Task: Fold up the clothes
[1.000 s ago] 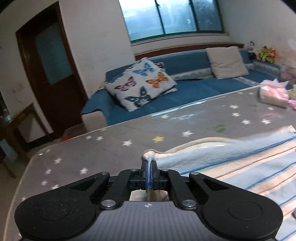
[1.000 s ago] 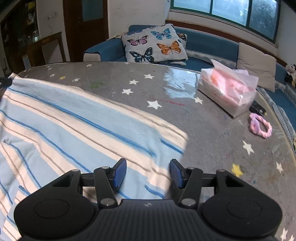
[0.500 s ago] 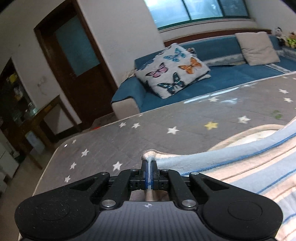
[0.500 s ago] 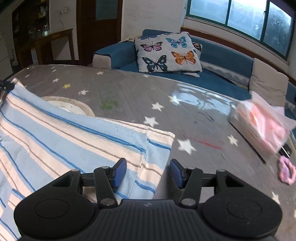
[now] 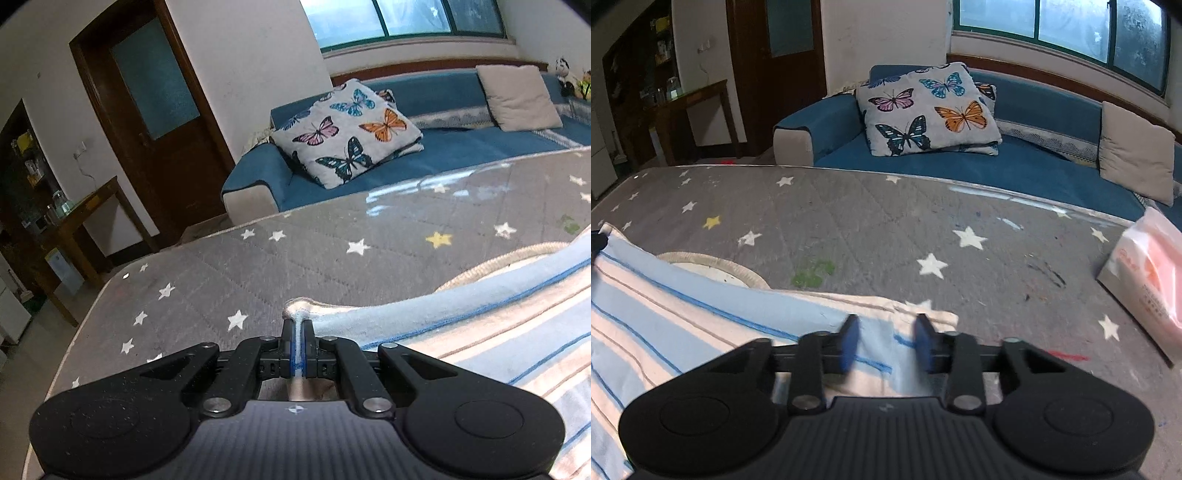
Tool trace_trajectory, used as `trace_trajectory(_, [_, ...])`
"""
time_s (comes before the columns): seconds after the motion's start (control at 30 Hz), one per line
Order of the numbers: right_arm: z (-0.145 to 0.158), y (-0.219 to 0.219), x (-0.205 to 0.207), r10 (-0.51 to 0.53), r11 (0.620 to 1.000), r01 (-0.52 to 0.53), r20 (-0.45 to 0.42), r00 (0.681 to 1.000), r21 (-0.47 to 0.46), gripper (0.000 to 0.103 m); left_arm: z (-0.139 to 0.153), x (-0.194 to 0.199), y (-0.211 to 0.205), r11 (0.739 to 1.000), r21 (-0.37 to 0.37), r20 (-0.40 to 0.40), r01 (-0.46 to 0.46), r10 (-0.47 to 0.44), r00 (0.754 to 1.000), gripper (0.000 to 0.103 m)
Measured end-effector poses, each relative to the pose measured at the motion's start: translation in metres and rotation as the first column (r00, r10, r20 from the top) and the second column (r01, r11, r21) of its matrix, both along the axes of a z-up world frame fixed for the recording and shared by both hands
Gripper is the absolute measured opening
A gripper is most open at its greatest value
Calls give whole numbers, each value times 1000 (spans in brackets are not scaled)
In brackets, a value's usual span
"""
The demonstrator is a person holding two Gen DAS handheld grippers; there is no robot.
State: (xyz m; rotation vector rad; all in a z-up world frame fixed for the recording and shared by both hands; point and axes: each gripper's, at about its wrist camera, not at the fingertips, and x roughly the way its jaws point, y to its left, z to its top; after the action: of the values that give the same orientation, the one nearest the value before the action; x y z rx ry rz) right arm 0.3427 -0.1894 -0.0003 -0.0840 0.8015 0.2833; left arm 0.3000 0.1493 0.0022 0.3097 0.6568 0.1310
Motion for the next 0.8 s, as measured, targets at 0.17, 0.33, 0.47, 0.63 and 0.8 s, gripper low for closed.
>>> trace_trajectory(0.17, [0, 8, 0, -8, 998, 10, 36, 999, -59, 31, 11, -9, -2, 999, -6, 52, 40, -39, 998, 3])
trace_trajectory(0.33, [-4, -2, 6, -65, 997, 66, 36, 997, -33, 55, 22, -19, -3, 996, -4, 125, 94, -92, 988, 3])
trace_trajectory(0.47, [-3, -9, 9, -76, 997, 76, 17, 997, 6, 31, 31, -28, -5, 991, 0, 183, 136, -134, 974, 3])
trace_trajectory(0.63, [9, -7, -2, -38, 998, 36, 63, 997, 43, 3, 27, -31, -4, 991, 6, 188, 134, -132, 973, 3])
trace_trajectory(0.8, [29, -25, -21, -137, 985, 111, 219, 966, 129, 2, 27, -30, -1, 994, 40, 219, 98, -105, 970, 3])
